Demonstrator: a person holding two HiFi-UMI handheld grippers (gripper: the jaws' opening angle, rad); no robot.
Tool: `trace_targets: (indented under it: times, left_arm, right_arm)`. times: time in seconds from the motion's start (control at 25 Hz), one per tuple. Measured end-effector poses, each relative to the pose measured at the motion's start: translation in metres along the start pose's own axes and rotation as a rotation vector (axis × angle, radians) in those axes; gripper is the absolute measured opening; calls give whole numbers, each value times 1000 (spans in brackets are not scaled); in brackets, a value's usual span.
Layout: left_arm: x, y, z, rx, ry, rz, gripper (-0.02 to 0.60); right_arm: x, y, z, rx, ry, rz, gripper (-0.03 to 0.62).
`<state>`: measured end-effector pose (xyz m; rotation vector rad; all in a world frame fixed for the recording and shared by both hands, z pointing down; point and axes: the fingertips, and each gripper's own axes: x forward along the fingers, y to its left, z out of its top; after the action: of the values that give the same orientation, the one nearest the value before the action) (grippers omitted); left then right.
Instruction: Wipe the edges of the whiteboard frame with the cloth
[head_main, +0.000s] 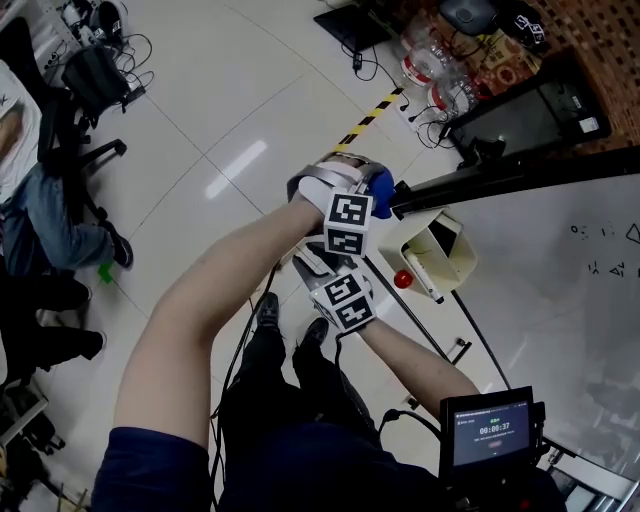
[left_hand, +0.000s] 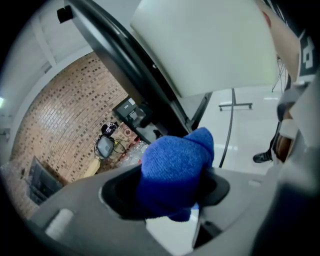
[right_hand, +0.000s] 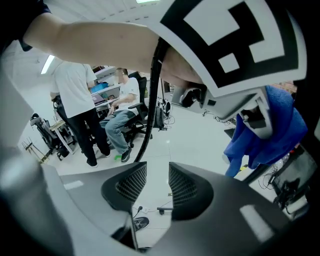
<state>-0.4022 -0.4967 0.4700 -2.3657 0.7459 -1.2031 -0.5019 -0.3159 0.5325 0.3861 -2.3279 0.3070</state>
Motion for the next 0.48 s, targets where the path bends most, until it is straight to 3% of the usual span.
trace_targets:
  times: [0.16,0.48]
  left_arm:
    - [-8,6,7,40,17,-26,249]
    - [-28,10,10,-13,28,-61,249]
  right_arm:
    - [-17,9,26,-5,-38,7,133]
    - [-63,19,75,-7,-102,-7,120]
